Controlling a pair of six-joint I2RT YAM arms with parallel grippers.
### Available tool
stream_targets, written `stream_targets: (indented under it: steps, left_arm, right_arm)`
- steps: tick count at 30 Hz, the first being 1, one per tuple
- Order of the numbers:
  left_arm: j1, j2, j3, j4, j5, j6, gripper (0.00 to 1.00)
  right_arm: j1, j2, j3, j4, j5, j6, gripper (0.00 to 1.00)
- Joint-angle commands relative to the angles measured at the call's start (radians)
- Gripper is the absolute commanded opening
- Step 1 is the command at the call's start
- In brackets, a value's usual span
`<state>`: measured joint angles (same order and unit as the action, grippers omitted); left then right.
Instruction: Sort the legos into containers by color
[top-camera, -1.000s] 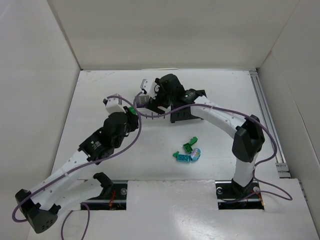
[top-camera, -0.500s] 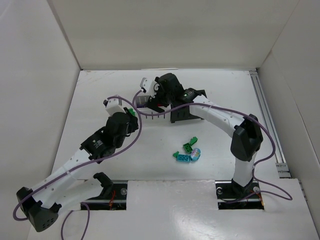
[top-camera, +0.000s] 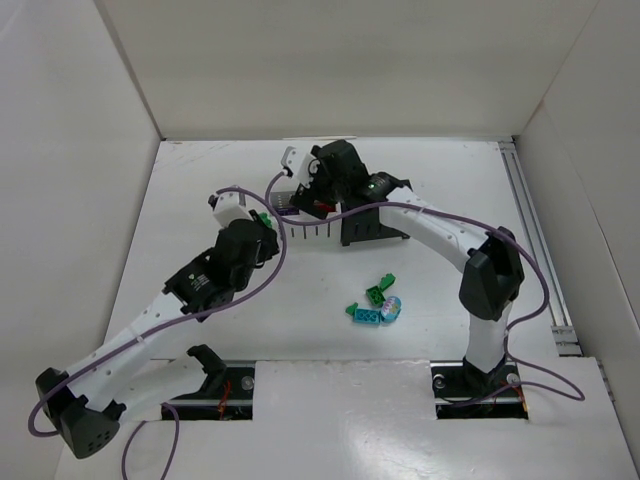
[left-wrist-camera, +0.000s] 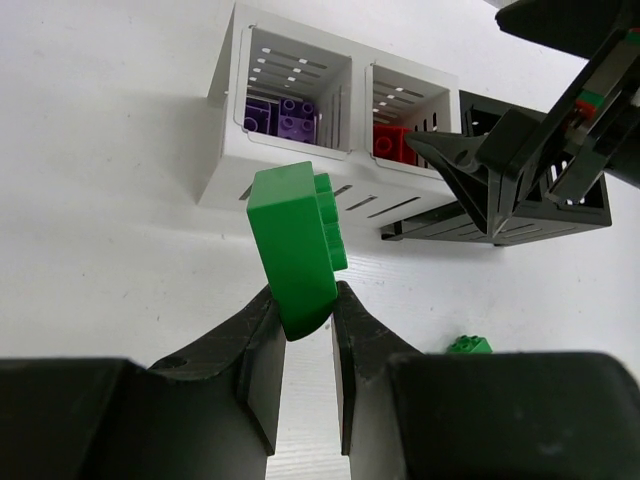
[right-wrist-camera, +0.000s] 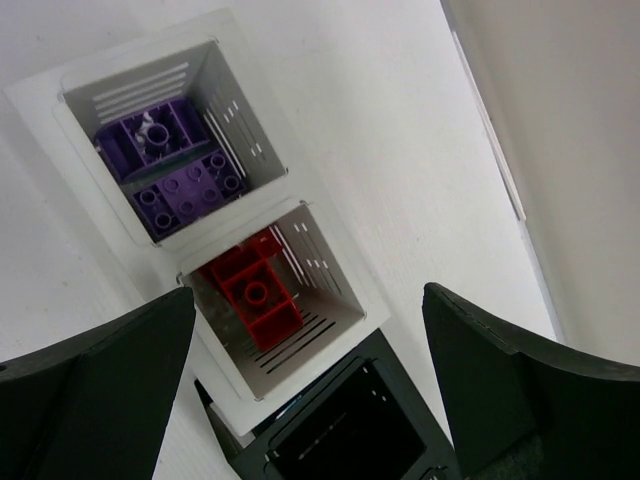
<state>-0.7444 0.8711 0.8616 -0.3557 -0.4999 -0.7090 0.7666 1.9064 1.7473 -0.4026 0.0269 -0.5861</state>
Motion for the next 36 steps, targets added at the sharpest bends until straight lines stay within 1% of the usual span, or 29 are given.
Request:
stream_targets:
  steps: [1,6,10,12,16,18,20,21,22,23,24,26,27,31,32,34,36]
  left_arm:
    - [0.004,0.005,0.056,0.027,-0.020,0.011,0.00]
    - [0.004,0.016,0.056,0.049,0.001,0.020,0.00]
    - [0.004,0.028,0.047,0.090,0.052,0.045,0.00]
    - [0.004,0.051,0.077,0.100,0.052,0.058,0.00]
    - [0.004,0.141,0.151,0.125,0.083,0.123,0.00]
    - [0.004,0.209,0.191,0.150,0.132,0.183,0.00]
    - [0.004,0.288,0.299,0.150,0.152,0.230,0.00]
    - [0.004,0.317,0.300,0.150,0.162,0.247,0.00]
    - [0.013,0.345,0.330,0.141,0.172,0.261,0.00]
    - [0.013,0.371,0.396,0.141,0.182,0.272,0.00]
    - [0.013,0.417,0.427,0.117,0.204,0.284,0.00]
    - [0.023,0.448,0.499,0.100,0.213,0.304,0.00]
    - [0.023,0.469,0.517,0.080,0.243,0.316,0.00]
    - [0.103,0.494,0.550,0.070,0.381,0.347,0.00]
    - [0.125,0.505,0.550,0.070,0.392,0.361,0.00]
    - [0.134,0.516,0.550,0.084,0.417,0.388,0.00]
    - [0.158,0.539,0.550,0.084,0.466,0.411,0.00]
  right_arm:
    - [-0.033,-0.079,-0.040,0.051,0.011,0.014,1.00]
    - [-0.087,-0.196,-0.161,0.051,0.047,0.014,1.00]
    - [-0.148,-0.280,-0.265,0.051,0.058,0.023,1.00]
    - [-0.186,-0.318,-0.310,0.042,0.057,0.034,1.00]
    - [-0.248,-0.383,-0.383,0.033,0.057,0.043,1.00]
    - [-0.288,-0.411,-0.410,0.015,0.057,0.043,1.00]
    - [-0.332,-0.464,-0.452,0.005,0.057,0.052,1.00]
    - [-0.332,-0.464,-0.453,0.005,0.057,0.052,1.00]
    - [-0.363,-0.477,-0.463,-0.005,0.039,0.052,1.00]
    - [-0.377,-0.501,-0.486,-0.005,0.027,0.034,1.00]
    - [-0.388,-0.513,-0.499,-0.005,-0.001,0.020,1.00]
    - [-0.414,-0.546,-0.517,0.007,-0.025,-0.024,1.00]
    - [-0.414,-0.555,-0.531,0.019,-0.044,-0.043,1.00]
    - [-0.435,-0.586,-0.565,0.059,-0.100,-0.087,1.00]
    - [-0.435,-0.601,-0.574,0.091,-0.110,-0.099,1.00]
    - [-0.444,-0.615,-0.604,0.129,-0.143,-0.118,1.00]
    - [-0.454,-0.615,-0.605,0.171,-0.188,-0.127,1.00]
